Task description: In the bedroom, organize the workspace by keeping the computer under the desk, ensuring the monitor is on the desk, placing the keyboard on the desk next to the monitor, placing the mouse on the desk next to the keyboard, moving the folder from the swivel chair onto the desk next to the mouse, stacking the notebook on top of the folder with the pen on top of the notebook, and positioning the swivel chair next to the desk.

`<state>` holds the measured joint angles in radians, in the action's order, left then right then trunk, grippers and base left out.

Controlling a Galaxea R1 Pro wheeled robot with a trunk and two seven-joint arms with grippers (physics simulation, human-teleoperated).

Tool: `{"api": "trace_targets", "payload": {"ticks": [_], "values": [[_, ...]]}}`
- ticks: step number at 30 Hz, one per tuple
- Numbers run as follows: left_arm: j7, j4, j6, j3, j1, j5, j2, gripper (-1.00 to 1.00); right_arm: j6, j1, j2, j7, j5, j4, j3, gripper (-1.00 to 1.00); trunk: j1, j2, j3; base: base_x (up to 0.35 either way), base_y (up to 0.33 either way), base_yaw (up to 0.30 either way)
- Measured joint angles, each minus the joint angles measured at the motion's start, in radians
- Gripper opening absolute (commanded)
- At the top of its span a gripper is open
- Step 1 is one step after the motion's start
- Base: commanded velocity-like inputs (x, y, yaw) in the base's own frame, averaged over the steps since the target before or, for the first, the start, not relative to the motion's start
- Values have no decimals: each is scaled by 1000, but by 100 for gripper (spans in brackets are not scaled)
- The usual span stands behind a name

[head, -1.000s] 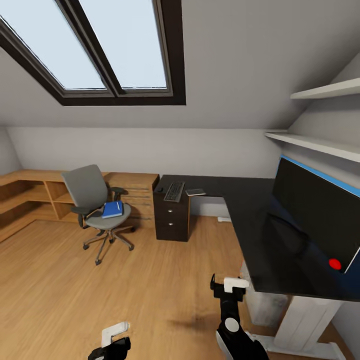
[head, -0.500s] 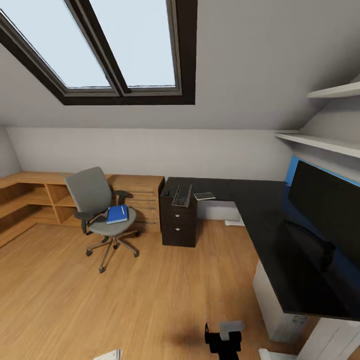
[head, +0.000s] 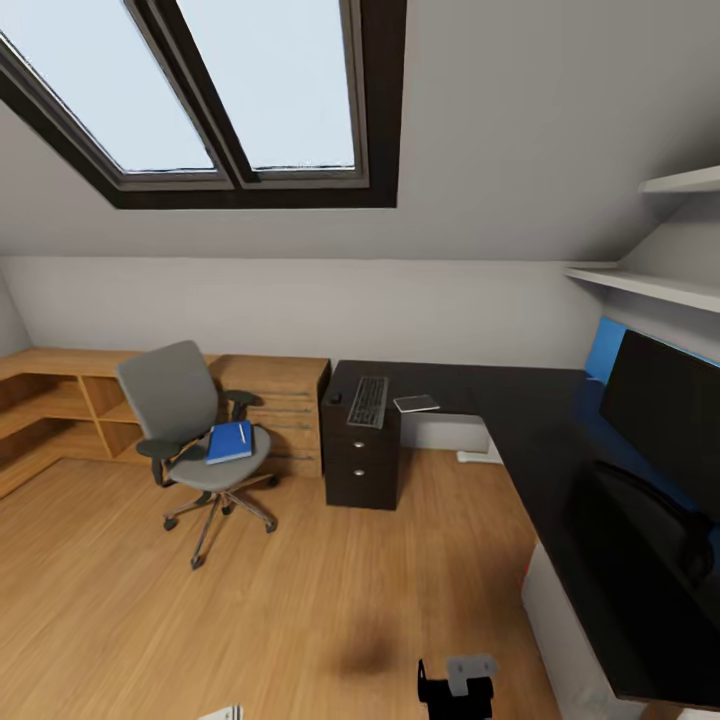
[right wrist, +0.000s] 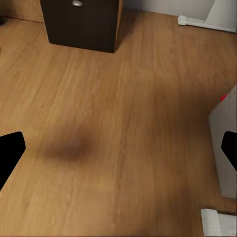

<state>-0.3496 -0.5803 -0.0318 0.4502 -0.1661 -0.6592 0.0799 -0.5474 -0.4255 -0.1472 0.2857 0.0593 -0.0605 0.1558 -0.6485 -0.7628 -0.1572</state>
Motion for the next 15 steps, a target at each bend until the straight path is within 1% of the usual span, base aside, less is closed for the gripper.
{"api": "trace_targets", "payload": {"ticks": [3,6,8,10,15], "values": [[0,0,0,0,0,0,0,100,-18,0,0,0,0,2,0,100,0,0,1,330,1,-80],[0,0,0,1,0,0,0,100,-23,0,0,0,0,2,0,100,0,0,2,325,1,-171],[0,1,1,1,0,-1,0,100,-25,0,1,0,0,2,-1,100,0,0,4,236,-9,-207],[0,4,1,1,0,0,0,100,-26,0,1,0,0,2,-1,100,0,0,5,124,-8,-226],[0,8,-1,1,0,1,0,100,-26,0,-1,0,0,3,-1,100,-1,0,7,23,-2,-196]]}}
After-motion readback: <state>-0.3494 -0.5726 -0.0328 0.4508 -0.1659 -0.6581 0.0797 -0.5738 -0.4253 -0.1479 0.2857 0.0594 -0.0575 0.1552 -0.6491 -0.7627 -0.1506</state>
